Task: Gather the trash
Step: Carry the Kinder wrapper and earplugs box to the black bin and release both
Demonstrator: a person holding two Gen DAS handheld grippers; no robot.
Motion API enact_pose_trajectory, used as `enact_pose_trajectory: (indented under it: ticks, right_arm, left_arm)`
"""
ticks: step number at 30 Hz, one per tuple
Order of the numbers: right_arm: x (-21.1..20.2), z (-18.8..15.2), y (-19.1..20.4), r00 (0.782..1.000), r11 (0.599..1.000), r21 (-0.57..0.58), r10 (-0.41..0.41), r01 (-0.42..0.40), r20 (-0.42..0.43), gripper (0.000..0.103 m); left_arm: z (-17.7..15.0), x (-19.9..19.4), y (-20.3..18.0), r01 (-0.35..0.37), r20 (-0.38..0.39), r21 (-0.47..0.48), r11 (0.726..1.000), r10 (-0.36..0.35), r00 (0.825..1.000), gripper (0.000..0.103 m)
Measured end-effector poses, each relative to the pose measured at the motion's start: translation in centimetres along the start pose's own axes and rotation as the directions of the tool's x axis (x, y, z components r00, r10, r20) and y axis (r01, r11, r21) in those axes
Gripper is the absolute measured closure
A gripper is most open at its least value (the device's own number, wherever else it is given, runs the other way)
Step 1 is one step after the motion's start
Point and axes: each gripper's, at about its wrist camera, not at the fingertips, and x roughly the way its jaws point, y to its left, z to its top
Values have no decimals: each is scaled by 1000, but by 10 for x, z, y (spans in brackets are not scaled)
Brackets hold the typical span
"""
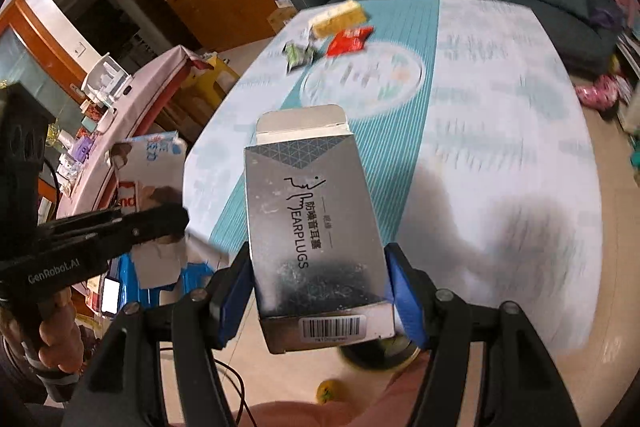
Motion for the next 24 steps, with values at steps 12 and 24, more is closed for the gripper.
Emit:
enact_pose_trajectory:
  ticks: [12,24]
  right_arm:
    - [45,-134,33,976,995,74,-54,71,-210,39]
    - [164,-202,-63,936,932,329,-30,153,-351,39]
  left_arm:
    - [-101,49,9,25,-175,30,999,-20,984,84]
    - [-157,206,27,-6,-329,-27,1000,-3,944,84]
